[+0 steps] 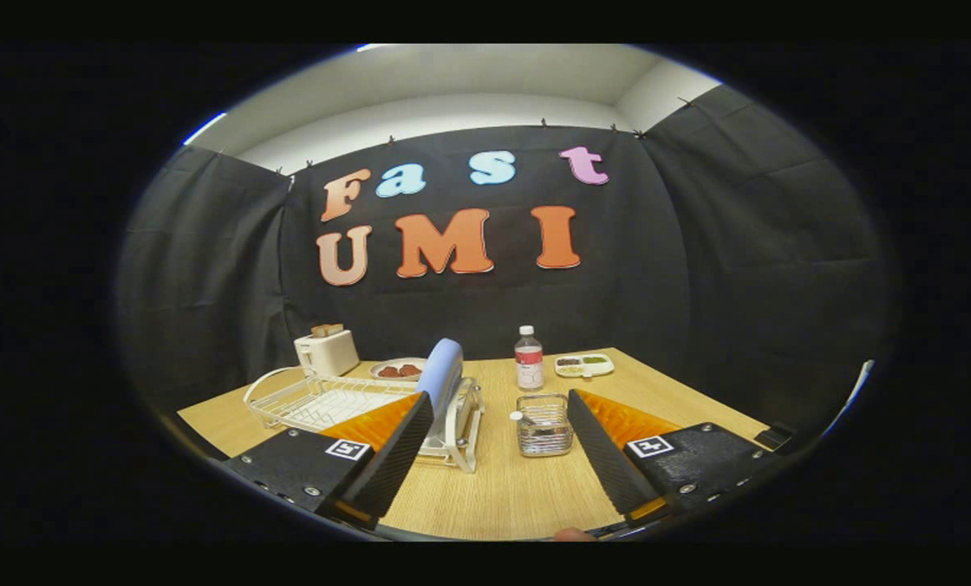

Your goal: Take the plate from the dish rack, then take the spoon from the basket and place it into the plate.

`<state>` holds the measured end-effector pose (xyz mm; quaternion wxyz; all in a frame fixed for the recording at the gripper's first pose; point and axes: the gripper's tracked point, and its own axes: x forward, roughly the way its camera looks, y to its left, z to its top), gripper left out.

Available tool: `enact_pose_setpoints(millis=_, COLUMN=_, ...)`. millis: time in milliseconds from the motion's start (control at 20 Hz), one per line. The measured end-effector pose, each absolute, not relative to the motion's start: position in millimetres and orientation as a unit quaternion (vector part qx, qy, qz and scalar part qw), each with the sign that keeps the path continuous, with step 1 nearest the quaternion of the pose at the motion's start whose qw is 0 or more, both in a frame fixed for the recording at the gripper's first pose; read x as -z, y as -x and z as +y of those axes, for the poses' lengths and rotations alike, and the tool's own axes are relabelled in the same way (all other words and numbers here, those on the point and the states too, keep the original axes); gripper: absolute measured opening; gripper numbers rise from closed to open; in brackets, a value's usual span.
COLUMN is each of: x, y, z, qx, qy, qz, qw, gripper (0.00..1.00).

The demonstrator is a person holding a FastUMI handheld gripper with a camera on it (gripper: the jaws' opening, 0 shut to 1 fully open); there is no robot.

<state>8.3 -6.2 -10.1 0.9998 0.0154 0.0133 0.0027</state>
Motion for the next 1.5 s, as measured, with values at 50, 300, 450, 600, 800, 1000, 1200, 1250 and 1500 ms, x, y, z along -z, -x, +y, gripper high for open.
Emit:
enact_pose_setpoints(millis=50, x=11, y=-9, z=-6, qx=-0.001, qy=-0.010, qz=0.015, qw=1.000, gripper=0.99)
enact_pose_setpoints(millis=300, x=7, y=-16, z=0, qx=-0.006, qy=-0.005, qz=0.024, qw=1.000, gripper=0.99)
enact_pose_setpoints(millis=450, x=3, y=-29, z=9, qx=-0.009, qy=-0.006, qz=0.033, qw=0.999, gripper=0.99)
enact_pose_setpoints(millis=600, x=2, y=-52, z=27, qx=-0.023, qy=-0.022, qz=0.063, qw=0.998, gripper=0.99)
enact_pose_setpoints(millis=800, x=0, y=-95, z=50, qx=-0.030, qy=-0.044, qz=0.105, qw=0.993, gripper=0.99)
enact_pose_setpoints(millis=1000, x=9, y=-138, z=64, qx=-0.013, qy=-0.048, qz=0.151, qw=0.987, gripper=0.98)
enact_pose_setpoints(millis=1200, x=23, y=-168, z=76, qx=0.011, qy=-0.068, qz=0.197, qw=0.978, gripper=0.97)
enact_pose_setpoints(millis=1250, x=25, y=-176, z=74, qx=0.020, qy=-0.065, qz=0.202, qw=0.977, gripper=0.96)
enact_pose_setpoints(millis=1500, x=57, y=-199, z=73, qx=0.049, qy=-0.043, qz=0.254, qw=0.965, gripper=0.84)
